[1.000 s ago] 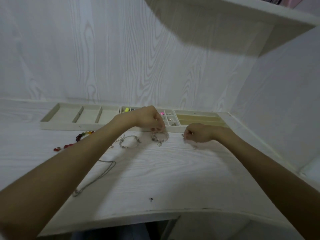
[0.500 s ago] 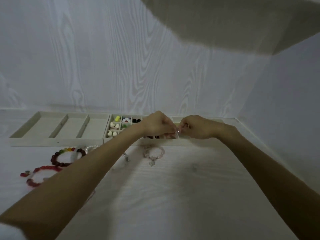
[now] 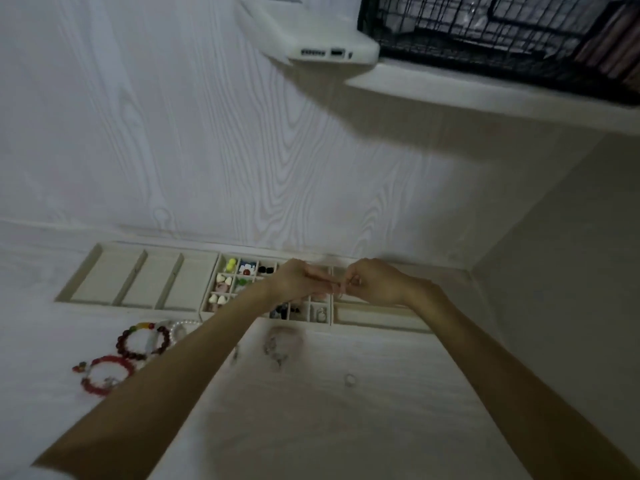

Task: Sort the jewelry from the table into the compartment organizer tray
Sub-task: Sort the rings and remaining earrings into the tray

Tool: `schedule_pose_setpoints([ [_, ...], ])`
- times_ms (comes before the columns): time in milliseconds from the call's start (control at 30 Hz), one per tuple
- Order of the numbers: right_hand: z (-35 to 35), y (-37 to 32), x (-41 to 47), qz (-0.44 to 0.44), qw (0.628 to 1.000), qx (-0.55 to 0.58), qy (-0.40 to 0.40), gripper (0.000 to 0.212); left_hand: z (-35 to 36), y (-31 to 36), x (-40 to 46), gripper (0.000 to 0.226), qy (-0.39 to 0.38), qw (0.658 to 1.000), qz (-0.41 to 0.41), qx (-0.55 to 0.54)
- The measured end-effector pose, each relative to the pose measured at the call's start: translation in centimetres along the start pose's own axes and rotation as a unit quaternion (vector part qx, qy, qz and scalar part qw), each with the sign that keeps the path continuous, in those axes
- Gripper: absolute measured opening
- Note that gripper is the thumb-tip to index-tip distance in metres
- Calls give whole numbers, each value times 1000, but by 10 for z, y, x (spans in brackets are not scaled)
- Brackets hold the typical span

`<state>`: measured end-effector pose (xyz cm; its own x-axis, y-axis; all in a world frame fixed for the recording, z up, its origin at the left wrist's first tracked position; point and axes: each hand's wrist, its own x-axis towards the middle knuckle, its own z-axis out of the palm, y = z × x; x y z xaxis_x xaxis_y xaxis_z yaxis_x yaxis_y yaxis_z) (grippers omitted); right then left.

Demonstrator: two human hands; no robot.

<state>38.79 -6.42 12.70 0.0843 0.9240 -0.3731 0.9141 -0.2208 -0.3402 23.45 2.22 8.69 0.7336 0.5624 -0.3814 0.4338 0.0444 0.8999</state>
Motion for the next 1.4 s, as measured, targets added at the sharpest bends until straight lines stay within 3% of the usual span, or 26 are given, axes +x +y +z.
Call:
schedule_pose_setpoints([
  [133,-8,-3,-2,-13,999,-1,-38,19,9,10,-16,16,60,998,4,27],
  [233,-7,-5,4,-24,998,8,-52,20,7,9,-21,36,97,993,57,28],
  [300,-3,-6,10,-26,997,23,-66,20,4,1,-21,13,125,987,29,97],
  [367,3,-8,15,-21,997,26,-76,20,4,-7,-15,14,151,972,26,180],
  [567,31,2,28,-6,995,46,-86,23,15,-21,-7,15,147,949,16,279],
  [867,47,39,1,-6,997,81,-6,16,24,-42,12,17,147,924,20,353],
  [1400,92,60,-30,-46,996,-2,-82,19,38,-38,24,18,108,901,-5,419],
])
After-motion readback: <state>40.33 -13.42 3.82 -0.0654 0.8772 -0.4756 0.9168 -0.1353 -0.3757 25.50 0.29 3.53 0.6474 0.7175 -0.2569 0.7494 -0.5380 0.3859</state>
